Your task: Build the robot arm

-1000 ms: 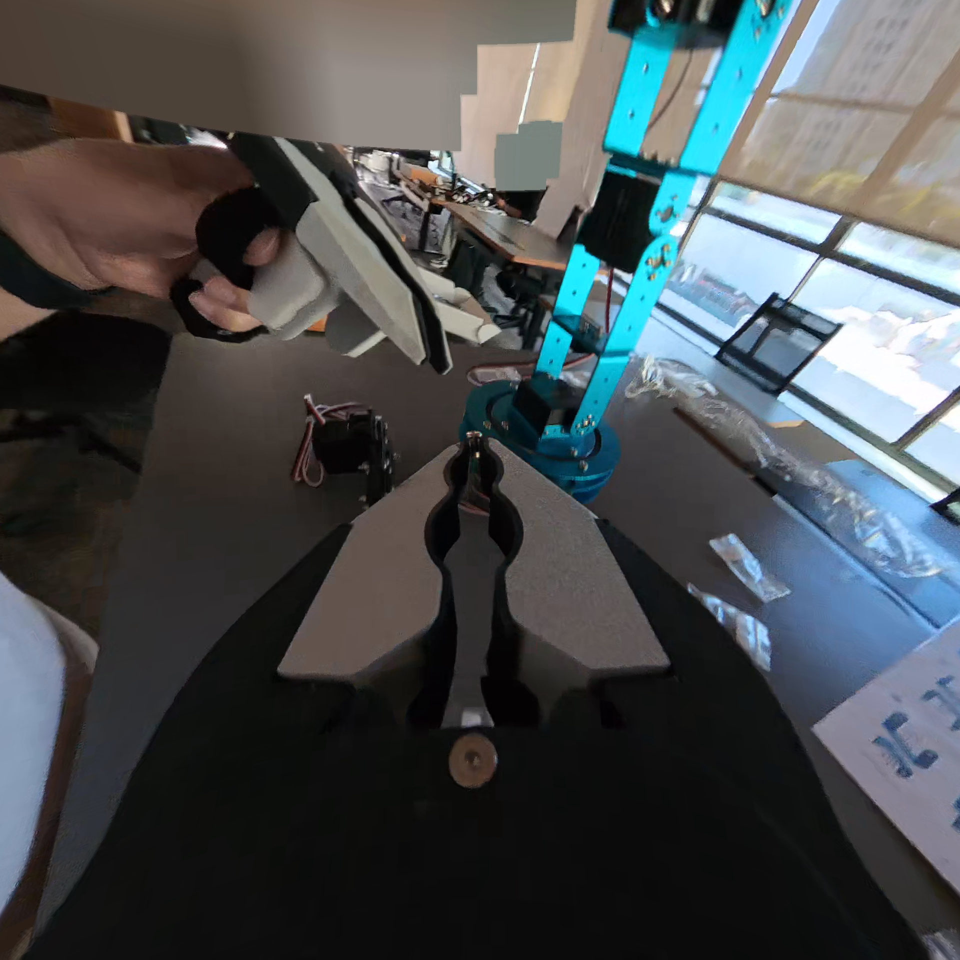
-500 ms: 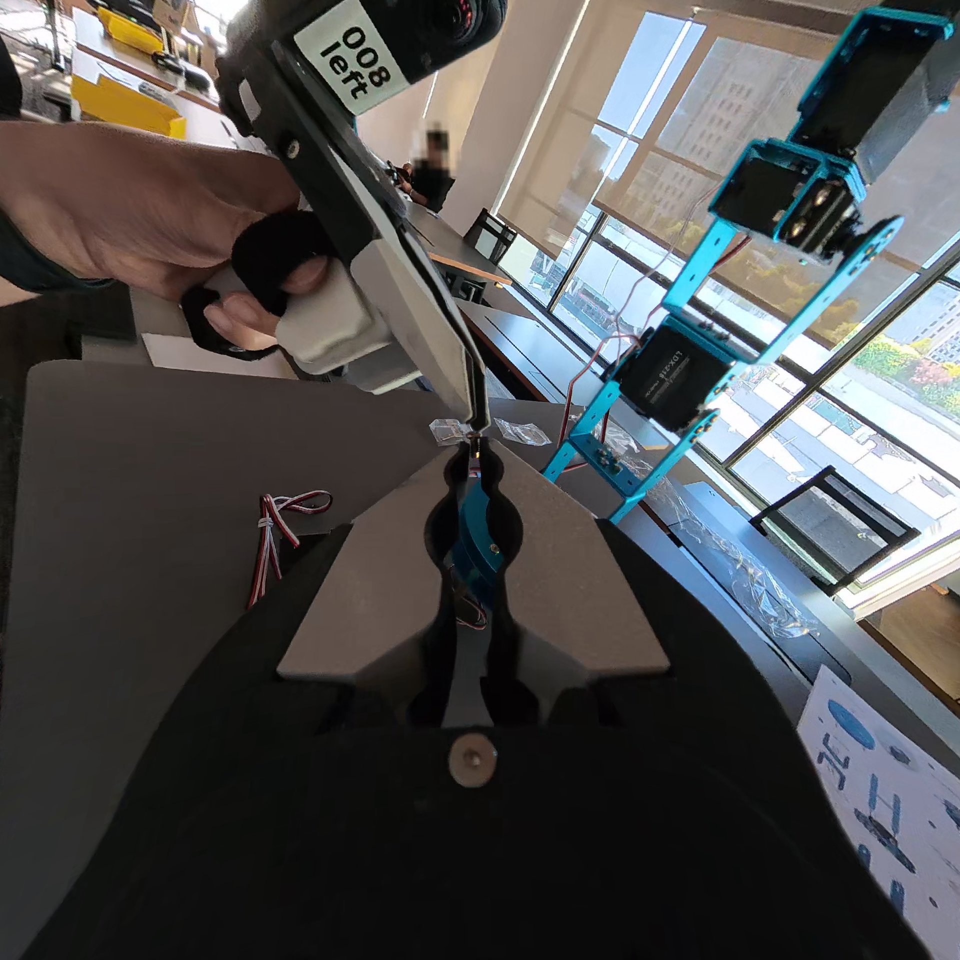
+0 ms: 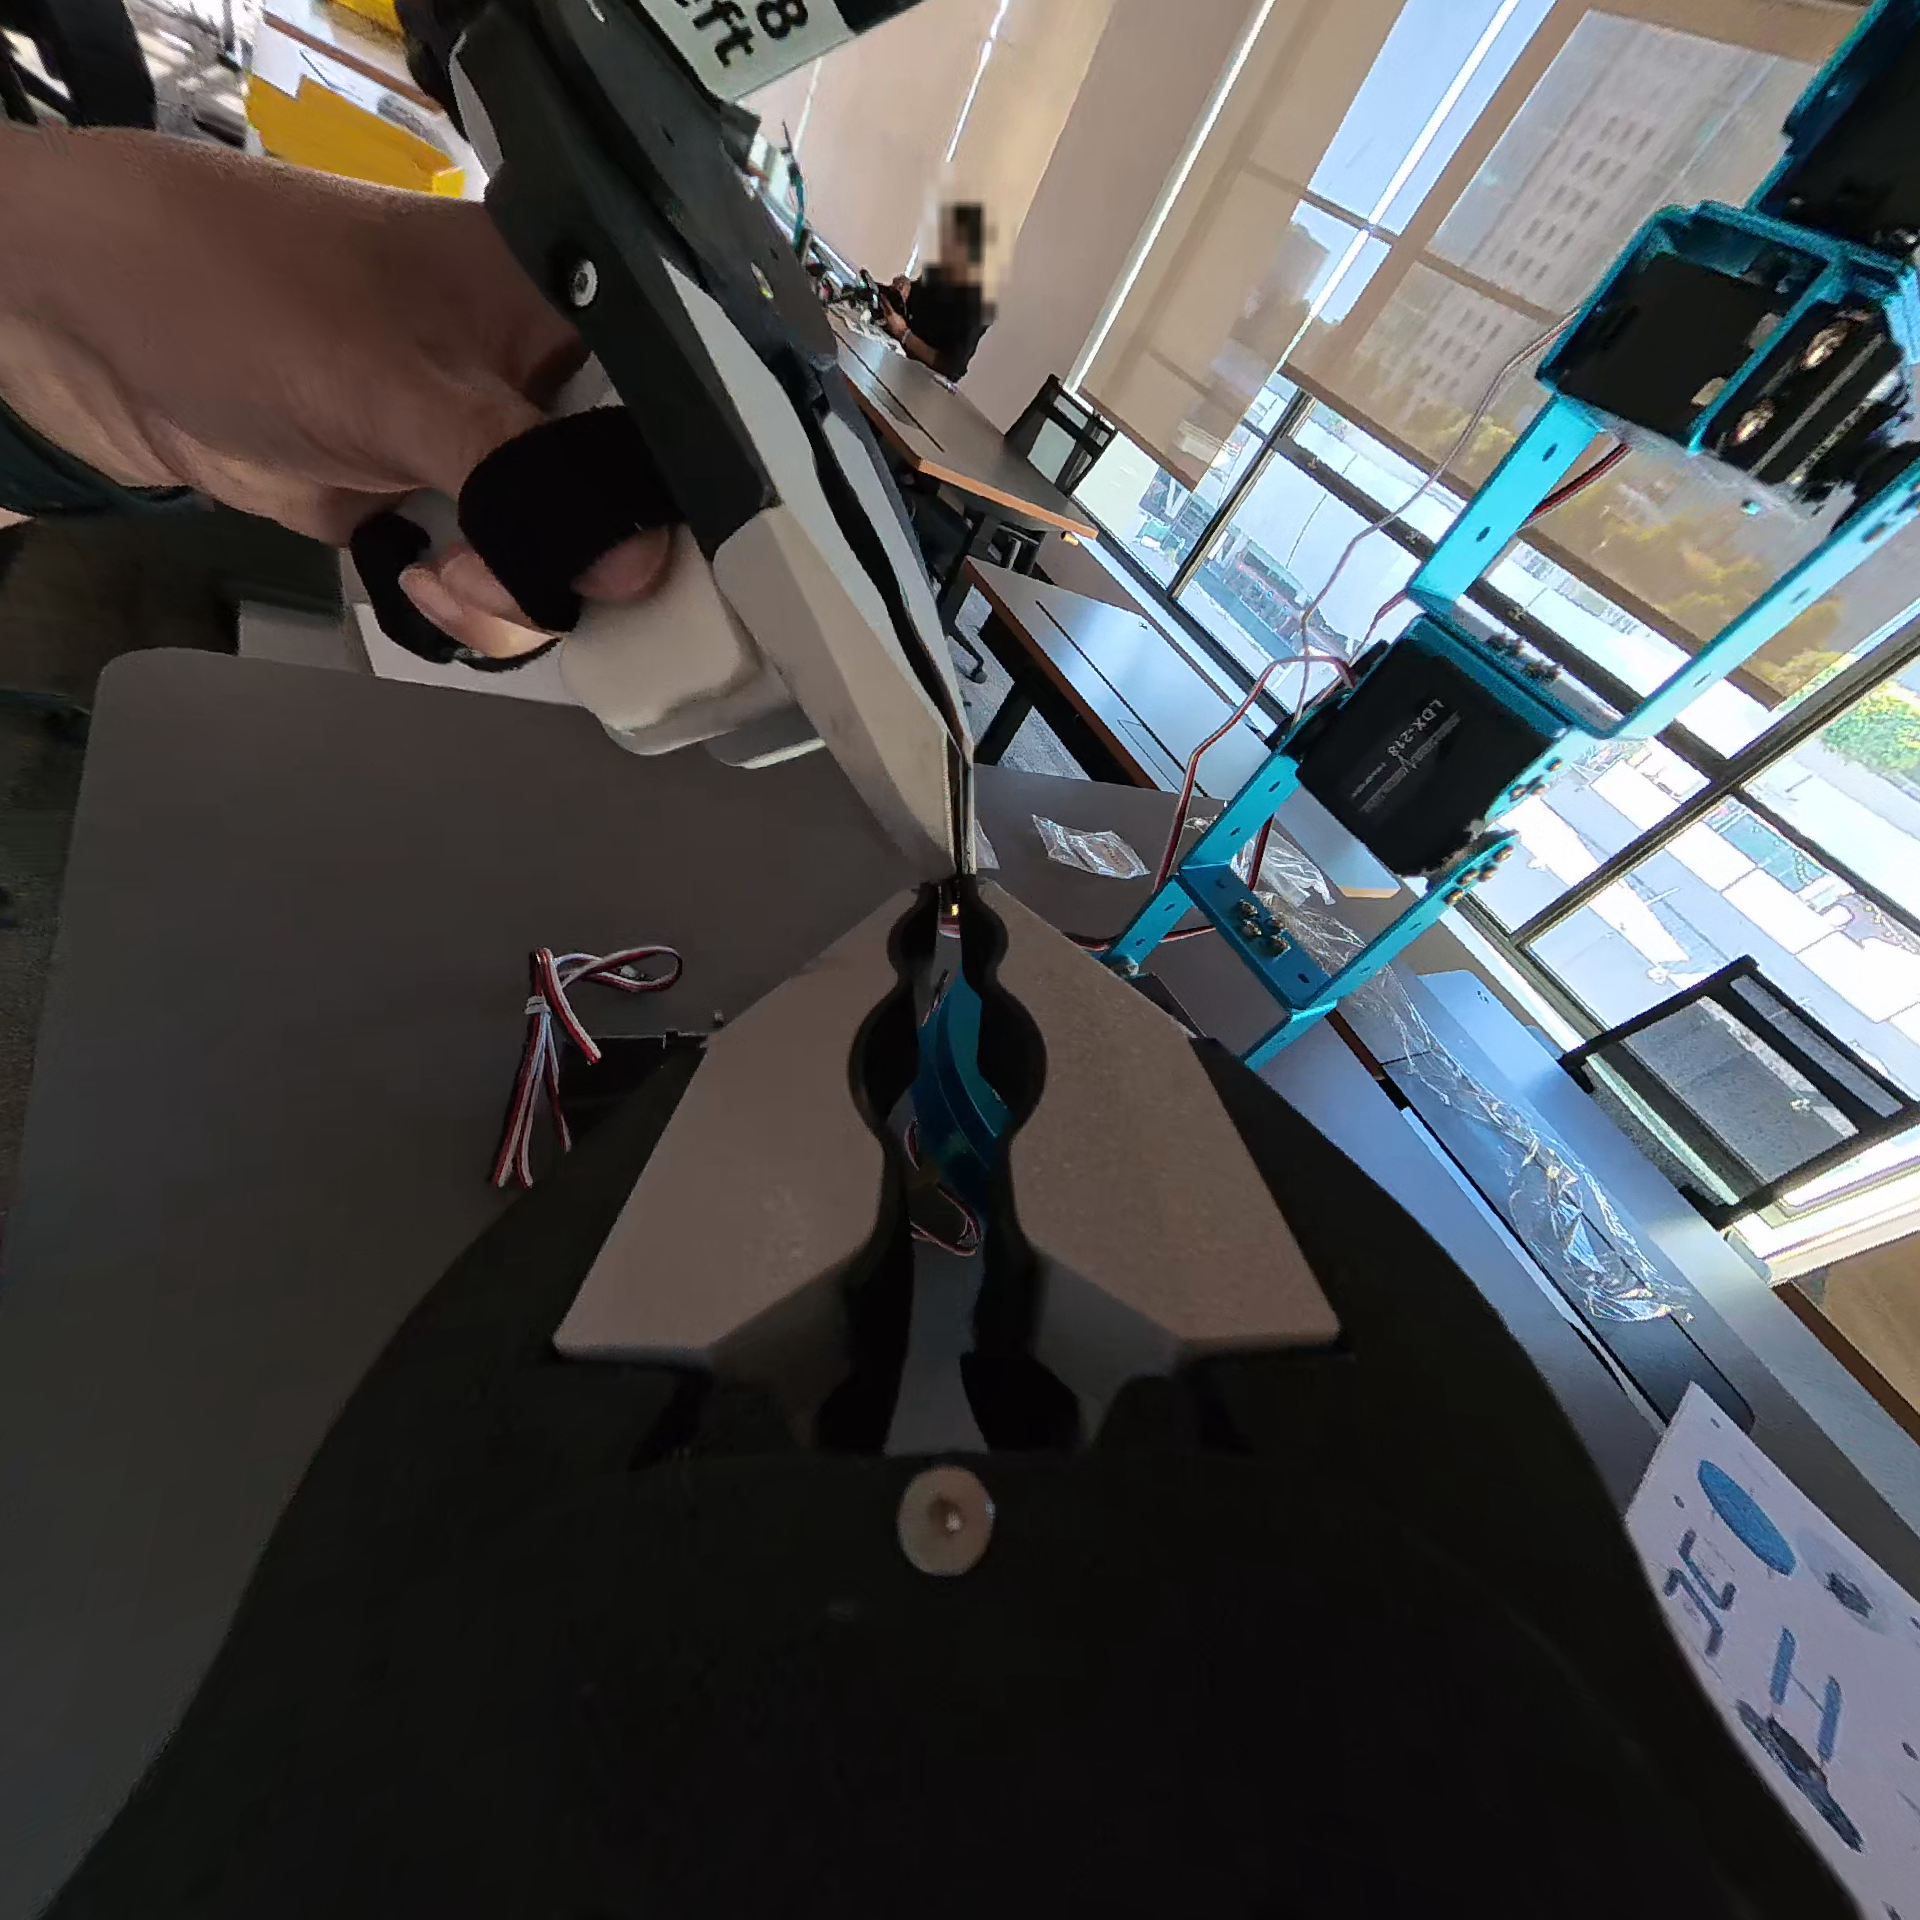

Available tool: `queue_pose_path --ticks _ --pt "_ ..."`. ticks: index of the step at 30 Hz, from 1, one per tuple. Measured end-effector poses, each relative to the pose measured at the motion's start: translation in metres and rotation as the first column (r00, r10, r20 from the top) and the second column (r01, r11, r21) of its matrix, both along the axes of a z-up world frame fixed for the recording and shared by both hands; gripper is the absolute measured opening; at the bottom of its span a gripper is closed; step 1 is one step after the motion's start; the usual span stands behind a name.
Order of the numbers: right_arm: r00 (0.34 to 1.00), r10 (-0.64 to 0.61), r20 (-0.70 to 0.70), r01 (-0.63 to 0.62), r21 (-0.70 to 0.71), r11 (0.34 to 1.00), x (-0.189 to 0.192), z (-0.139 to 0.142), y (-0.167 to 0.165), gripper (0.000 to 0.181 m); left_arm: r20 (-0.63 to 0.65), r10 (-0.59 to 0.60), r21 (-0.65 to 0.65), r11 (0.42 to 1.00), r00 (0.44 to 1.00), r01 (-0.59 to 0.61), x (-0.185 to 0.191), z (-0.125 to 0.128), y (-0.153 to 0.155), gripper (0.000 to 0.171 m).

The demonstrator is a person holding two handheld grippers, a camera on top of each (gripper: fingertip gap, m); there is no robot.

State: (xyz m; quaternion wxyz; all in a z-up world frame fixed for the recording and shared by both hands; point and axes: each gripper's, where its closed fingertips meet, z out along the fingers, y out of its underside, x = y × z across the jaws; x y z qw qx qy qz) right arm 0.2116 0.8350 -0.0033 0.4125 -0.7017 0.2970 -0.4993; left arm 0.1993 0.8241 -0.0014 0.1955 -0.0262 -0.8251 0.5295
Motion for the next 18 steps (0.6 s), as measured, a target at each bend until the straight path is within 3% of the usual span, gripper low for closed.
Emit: queue_pose_path --ticks 12,16,18 --pt "0.999 0.03 0.034 -0.032 0.068 0.997 -0.001 0.001 -0.006 0.012 -0.162 -0.008 -0.045 0.999 0.987 0.0 0.006 0.017 0.005 0.004" --pt "1.0 0.01 -0.013 -0.009 0.092 0.996 -0.005 -0.013 -0.02 0.013 -0.161 -0.011 -0.071 0.997 0.987 0.0 0.019 0.039 0.015 0.004" --pt "0.999 0.006 -0.038 -0.001 0.135 0.991 -0.006 -0.019 -0.027 0.015 -0.124 -0.027 -0.077 0.997 0.992 0.017 0.027 0.061 0.021 0.004"
